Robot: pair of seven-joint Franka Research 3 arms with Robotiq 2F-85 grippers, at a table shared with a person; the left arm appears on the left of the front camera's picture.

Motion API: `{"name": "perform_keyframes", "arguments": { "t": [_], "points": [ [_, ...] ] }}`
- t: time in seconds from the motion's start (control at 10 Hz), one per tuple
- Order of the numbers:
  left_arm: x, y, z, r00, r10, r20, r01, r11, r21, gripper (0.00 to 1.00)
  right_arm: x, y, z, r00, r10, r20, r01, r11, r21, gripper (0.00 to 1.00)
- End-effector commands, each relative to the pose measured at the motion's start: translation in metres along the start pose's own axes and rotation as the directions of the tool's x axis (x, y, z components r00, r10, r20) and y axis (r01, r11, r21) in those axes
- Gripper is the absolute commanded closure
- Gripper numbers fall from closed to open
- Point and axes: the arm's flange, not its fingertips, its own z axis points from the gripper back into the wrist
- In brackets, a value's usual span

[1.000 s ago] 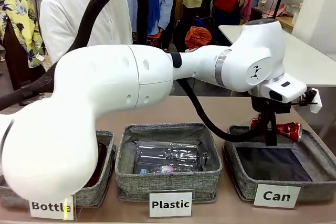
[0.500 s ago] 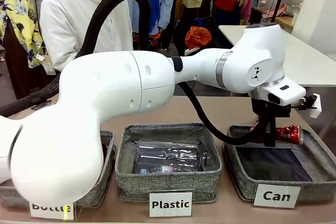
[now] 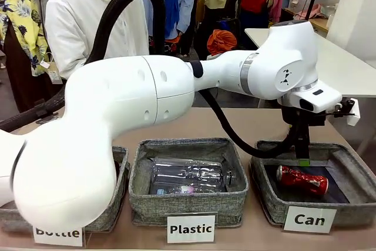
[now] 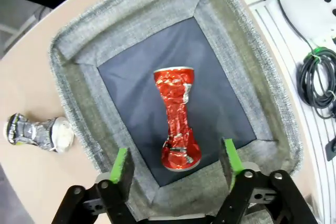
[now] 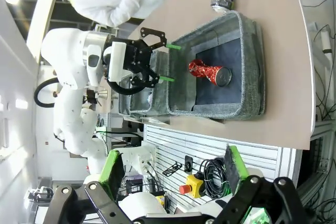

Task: Sort the can waste into the basket.
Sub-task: Pick up the can waste from the table and place it in the right Fabric basket.

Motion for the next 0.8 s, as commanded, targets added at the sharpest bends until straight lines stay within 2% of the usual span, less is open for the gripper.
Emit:
{"name": "perform_keyframes", "arguments": {
  "t": [0.0, 0.3, 0.4, 0.6, 0.7],
  "points": [
    [0.009, 0.008, 0.015, 0.999, -0.018, 0.04, 0.019, 1.0, -0.007, 0.0, -0.003, 0.004, -0.002, 1.0, -0.003, 0.007, 0.002, 1.0, 0.014, 0.0],
    [-0.007, -0.002, 0.036, 0.997, 0.028, 0.069, -0.03, 0.999, 0.017, 0.0, -0.003, 0.004, -0.002, 1.0, -0.003, 0.007, 0.002, 1.0, 0.014, 0.0],
    [-0.017, -0.008, 0.049, 0.992, 0.105, 0.065, -0.1, 0.992, -0.075, 0.0, 0.0, 0.0, 0.0, 1.0, 0.0, 0.0, 0.0, 1.0, 0.0, 0.0],
    [-0.048, -0.026, 0.081, 0.958, 0.281, 0.059, -0.274, 0.956, -0.102, 0.0, 0.001, 0.012, -0.034, 0.996, 0.014, -0.093, -0.015, 1.0, -0.011, 0.0],
    [-0.071, -0.042, 0.103, 0.939, 0.336, 0.08, -0.327, 0.939, -0.102, 0.0, 0.001, 0.022, -0.056, 0.988, 0.034, -0.149, -0.039, 0.999, -0.029, 0.0]
  ]
}}
